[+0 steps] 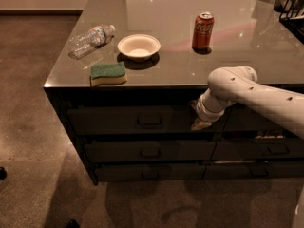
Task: Open top drawer
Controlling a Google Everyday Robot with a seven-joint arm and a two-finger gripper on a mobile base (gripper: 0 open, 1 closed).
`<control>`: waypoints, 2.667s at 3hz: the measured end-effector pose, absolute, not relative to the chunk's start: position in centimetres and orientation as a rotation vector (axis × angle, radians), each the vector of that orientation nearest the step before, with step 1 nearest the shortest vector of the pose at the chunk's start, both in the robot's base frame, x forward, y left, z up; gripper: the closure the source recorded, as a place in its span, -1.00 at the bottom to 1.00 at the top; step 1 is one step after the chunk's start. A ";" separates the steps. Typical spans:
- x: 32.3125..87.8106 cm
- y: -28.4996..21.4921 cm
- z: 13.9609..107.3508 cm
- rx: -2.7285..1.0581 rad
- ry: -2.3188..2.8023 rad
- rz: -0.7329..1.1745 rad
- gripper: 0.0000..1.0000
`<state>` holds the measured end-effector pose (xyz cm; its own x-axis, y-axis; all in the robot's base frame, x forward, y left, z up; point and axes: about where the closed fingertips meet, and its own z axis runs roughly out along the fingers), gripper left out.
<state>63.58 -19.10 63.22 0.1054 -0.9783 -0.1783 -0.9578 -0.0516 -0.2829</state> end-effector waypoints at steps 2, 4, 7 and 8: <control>63.5 -19.1 63.2 -2.064 1.902 -0.086 0.08; 63.5 -19.1 63.2 -2.064 1.902 -0.086 0.30; 63.5 -19.1 63.2 -2.064 1.902 -0.086 -0.99; 63.5 -19.1 63.2 -2.064 1.902 -0.086 -1.00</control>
Offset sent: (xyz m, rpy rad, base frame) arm -0.0395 0.0052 0.0155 -0.0028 0.0293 0.0280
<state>63.50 -19.09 63.23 0.1060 -0.9783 -0.1780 -0.9582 -0.0527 -0.2814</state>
